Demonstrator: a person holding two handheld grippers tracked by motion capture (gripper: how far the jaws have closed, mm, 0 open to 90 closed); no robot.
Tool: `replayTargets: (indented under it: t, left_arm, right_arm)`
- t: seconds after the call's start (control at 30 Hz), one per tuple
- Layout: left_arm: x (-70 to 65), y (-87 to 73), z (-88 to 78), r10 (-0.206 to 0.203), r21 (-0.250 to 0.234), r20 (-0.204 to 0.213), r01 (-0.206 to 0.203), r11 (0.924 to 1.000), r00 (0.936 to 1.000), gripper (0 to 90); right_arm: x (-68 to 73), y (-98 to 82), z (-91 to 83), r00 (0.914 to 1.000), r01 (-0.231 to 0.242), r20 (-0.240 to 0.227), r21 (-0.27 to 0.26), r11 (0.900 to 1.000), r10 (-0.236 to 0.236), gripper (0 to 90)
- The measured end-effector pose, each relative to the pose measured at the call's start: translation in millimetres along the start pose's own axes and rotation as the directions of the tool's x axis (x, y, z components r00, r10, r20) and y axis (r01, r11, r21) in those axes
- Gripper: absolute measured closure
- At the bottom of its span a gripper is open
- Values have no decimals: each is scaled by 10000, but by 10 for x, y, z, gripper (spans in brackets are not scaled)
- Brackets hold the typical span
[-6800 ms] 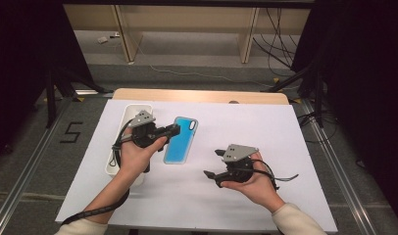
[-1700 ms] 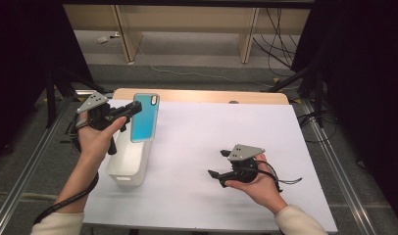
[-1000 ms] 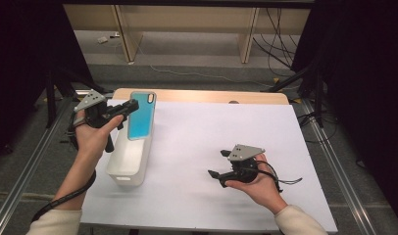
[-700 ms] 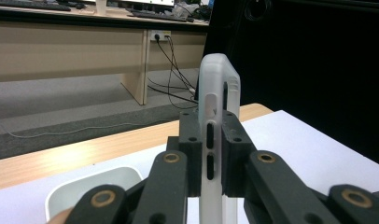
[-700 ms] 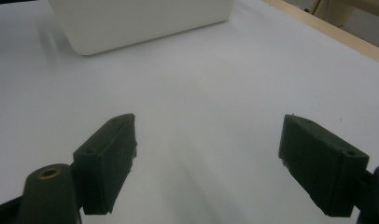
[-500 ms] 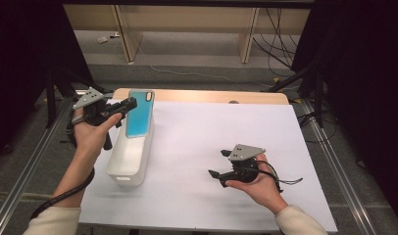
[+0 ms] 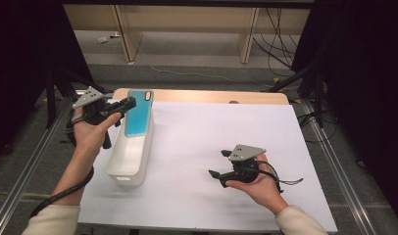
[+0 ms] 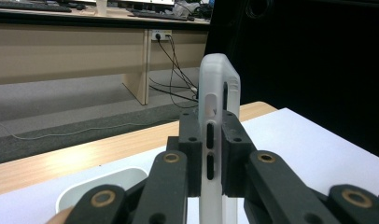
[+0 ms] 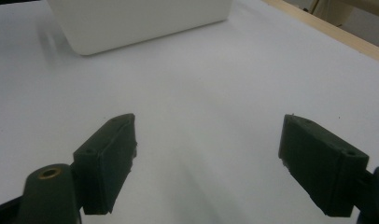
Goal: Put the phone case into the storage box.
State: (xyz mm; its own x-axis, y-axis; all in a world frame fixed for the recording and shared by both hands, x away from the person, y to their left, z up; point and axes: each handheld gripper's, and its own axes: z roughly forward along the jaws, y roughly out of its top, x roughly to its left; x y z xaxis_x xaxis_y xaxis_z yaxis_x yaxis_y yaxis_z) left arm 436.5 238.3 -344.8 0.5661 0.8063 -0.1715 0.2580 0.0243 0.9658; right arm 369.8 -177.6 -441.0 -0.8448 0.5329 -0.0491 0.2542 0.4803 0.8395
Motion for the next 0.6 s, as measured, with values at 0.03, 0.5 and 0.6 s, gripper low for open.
replayTargets:
  t: [0.03,0.5,0.6]
  left_arm:
    - [3,0,2,2,4,13,-2,10000,10000,813]
    - [66,-12,20,36,22,9,-36,10000,10000,813]
    - [83,-14,22,35,21,-12,-35,10000,10000,814]
  right_arm:
    - [0,0,-1,10000,4,5,2,10000,-4,203]
    - [-1,0,-5,10000,23,34,-28,10000,-23,204]
    - [1,0,-4,10000,23,26,-32,10000,-23,203]
